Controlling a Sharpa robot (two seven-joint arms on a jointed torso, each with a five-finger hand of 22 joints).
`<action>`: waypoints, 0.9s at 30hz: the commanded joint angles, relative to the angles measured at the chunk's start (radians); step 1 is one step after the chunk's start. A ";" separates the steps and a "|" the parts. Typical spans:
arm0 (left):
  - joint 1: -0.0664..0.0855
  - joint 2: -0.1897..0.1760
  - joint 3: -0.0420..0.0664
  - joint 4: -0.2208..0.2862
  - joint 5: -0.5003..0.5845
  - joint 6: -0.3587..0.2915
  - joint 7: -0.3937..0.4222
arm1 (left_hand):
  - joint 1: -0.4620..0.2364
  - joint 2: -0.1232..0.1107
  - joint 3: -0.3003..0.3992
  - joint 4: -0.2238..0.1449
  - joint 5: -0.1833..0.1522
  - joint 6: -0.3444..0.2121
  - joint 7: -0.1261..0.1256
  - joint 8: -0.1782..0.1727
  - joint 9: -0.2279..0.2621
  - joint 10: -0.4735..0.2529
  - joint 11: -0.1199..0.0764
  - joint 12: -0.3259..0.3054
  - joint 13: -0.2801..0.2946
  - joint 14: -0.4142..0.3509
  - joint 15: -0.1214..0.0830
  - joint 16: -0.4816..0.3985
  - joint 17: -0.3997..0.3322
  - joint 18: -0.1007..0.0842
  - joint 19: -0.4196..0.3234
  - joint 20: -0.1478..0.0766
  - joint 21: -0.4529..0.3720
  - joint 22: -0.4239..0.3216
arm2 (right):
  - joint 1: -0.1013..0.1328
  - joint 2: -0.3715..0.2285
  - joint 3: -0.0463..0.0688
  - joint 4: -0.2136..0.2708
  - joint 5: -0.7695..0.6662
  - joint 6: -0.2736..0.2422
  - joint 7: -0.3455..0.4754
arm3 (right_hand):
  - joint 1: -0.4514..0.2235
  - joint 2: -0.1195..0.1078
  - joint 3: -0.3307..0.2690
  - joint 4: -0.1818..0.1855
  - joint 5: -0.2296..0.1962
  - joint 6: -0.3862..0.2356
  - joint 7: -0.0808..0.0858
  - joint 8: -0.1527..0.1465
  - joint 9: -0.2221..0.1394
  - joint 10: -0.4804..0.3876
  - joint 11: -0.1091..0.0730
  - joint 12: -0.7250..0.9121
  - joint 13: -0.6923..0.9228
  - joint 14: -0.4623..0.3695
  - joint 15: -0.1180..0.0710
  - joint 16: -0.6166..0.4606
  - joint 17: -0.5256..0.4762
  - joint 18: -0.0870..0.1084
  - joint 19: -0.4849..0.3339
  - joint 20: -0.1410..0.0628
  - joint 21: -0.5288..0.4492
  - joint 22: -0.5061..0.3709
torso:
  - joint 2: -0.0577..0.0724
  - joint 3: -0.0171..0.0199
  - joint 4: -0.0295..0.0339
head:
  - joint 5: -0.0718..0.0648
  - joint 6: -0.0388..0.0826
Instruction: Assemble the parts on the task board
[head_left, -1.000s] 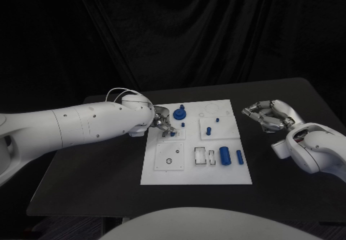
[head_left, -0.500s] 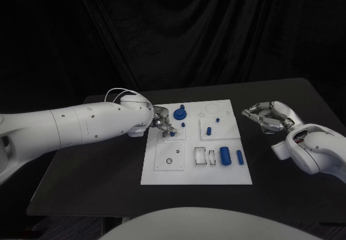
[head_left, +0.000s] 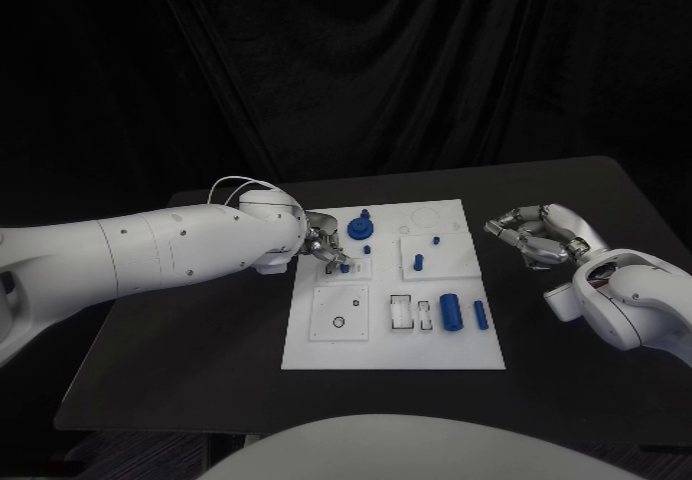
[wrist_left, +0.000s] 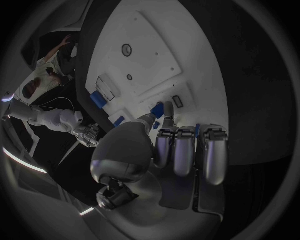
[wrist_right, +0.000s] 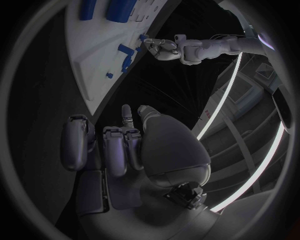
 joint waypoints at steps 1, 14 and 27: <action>-0.002 -0.004 -0.002 0.000 -0.004 0.005 0.012 | 0.008 -0.002 0.009 0.000 0.007 -0.010 0.000 -0.008 -0.003 0.104 0.005 0.003 0.263 0.095 0.005 -0.004 0.244 -0.006 0.107 0.005 -0.003 0.263 | -0.003 0.000 0.001 0.000 -0.005 0.010 -0.016 | 0.003 0.006 0.008 0.000 -0.003 -0.010 0.000 0.006 -0.002 0.049 0.003 -0.004 0.214 0.084 0.002 -0.006 0.217 0.020 -0.009 0.001 -0.008 0.174 | 0.000 0.0002 -0.0002 | 0.000 0.000; -0.002 -0.015 -0.002 0.006 -0.004 -0.003 0.027 | 0.011 -0.005 0.031 -0.003 0.003 -0.015 0.005 -0.024 -0.010 0.104 0.009 0.003 0.263 0.092 0.008 -0.006 0.237 -0.006 0.107 0.008 -0.003 0.263 | -0.004 0.000 0.001 -0.001 -0.005 0.012 -0.018 | 0.004 0.005 0.008 0.001 -0.003 -0.011 0.001 0.006 -0.002 0.049 0.003 -0.004 0.214 0.084 0.002 -0.007 0.216 0.020 -0.010 0.001 -0.010 0.174 | 0.000 -0.0001 -0.0002 | 0.003 0.000; -0.002 -0.027 -0.002 0.013 -0.004 0.006 0.028 | 0.006 -0.012 0.052 0.001 -0.007 -0.019 0.012 -0.045 -0.023 0.101 0.015 0.000 0.260 0.085 0.013 -0.011 0.223 -0.006 0.107 0.013 -0.003 0.263 | -0.005 0.001 0.001 -0.002 -0.005 0.014 -0.019 | 0.005 0.005 0.009 0.001 -0.003 -0.013 0.001 0.005 -0.003 0.048 0.004 -0.004 0.213 0.084 0.002 -0.007 0.216 0.020 -0.011 0.001 -0.012 0.173 | 0.000 -0.0001 0.0002 | 0.007 0.000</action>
